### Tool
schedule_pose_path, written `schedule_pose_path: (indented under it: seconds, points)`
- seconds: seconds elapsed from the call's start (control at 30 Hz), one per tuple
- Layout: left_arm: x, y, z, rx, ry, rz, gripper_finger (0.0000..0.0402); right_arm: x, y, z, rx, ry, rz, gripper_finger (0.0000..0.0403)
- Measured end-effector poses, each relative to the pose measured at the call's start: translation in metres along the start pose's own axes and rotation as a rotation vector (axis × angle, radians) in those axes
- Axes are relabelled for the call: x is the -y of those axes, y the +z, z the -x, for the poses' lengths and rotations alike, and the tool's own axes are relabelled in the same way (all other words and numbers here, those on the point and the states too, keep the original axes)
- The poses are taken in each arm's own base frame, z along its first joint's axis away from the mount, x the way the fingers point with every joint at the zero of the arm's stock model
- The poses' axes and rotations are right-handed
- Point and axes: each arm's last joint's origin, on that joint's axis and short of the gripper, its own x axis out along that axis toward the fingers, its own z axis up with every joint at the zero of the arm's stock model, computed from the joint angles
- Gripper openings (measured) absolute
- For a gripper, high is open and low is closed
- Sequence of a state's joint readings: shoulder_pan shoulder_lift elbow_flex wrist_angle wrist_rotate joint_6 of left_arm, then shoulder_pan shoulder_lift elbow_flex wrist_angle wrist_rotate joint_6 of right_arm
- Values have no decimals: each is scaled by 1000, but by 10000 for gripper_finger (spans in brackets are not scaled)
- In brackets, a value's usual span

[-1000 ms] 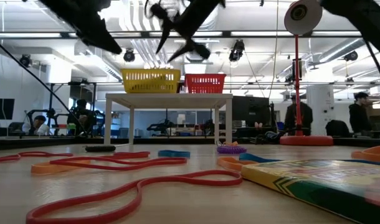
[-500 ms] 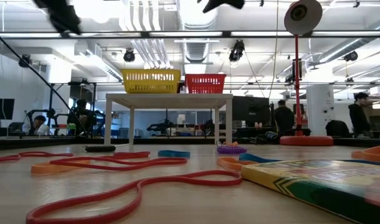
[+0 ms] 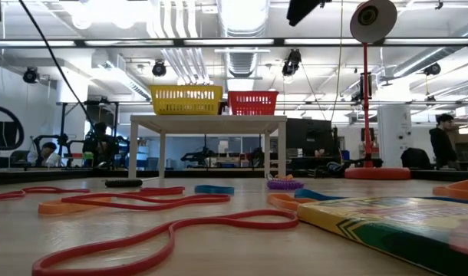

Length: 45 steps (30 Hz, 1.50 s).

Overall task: Pick & Place Office Desk Supplies
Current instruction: Put the yellow crayon box into the yellow basket on the shelf

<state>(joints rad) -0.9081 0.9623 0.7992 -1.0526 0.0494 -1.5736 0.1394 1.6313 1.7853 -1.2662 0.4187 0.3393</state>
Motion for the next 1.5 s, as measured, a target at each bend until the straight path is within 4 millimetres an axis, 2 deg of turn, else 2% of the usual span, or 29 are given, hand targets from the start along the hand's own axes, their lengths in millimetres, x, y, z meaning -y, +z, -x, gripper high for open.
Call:
schedule_pose_path:
  seconds: [0.13, 0.3, 0.47, 0.57, 0.7, 0.93, 1.03, 1.17, 1.37, 1.5]
  points:
    - [-10, 4, -30, 54, -8, 75, 117, 3, -11, -2, 69, 24, -30, 146]
    - [-26, 13, -68, 50, -48, -7, 117, 9, -19, 5, 179, 64, -81, 146]
    - [-44, 20, -84, 44, 2, 36, 117, 15, -25, 14, 237, 92, -110, 146]
    - [-48, 22, -89, 46, 6, 24, 117, 18, -26, 20, 257, 99, -122, 146]
    - [-47, 22, -96, 48, -71, -91, 117, 20, -26, 24, 271, 104, -129, 146]
    - [-59, 22, -105, 43, -24, -124, 111, 19, -26, 21, 265, 102, -126, 146]
    - [-61, 22, -107, 44, -28, -127, 82, 17, -25, 18, 257, 99, -122, 146]
    - [-61, 22, -108, 48, -29, -143, 19, 16, -25, 16, 250, 96, -115, 146]
    - [-49, 22, -101, 41, -93, -162, 2, 16, -25, 15, 246, 94, -109, 146]
    - [-28, 23, -82, 51, -153, -167, 2, 16, -24, 15, 247, 92, -95, 146]
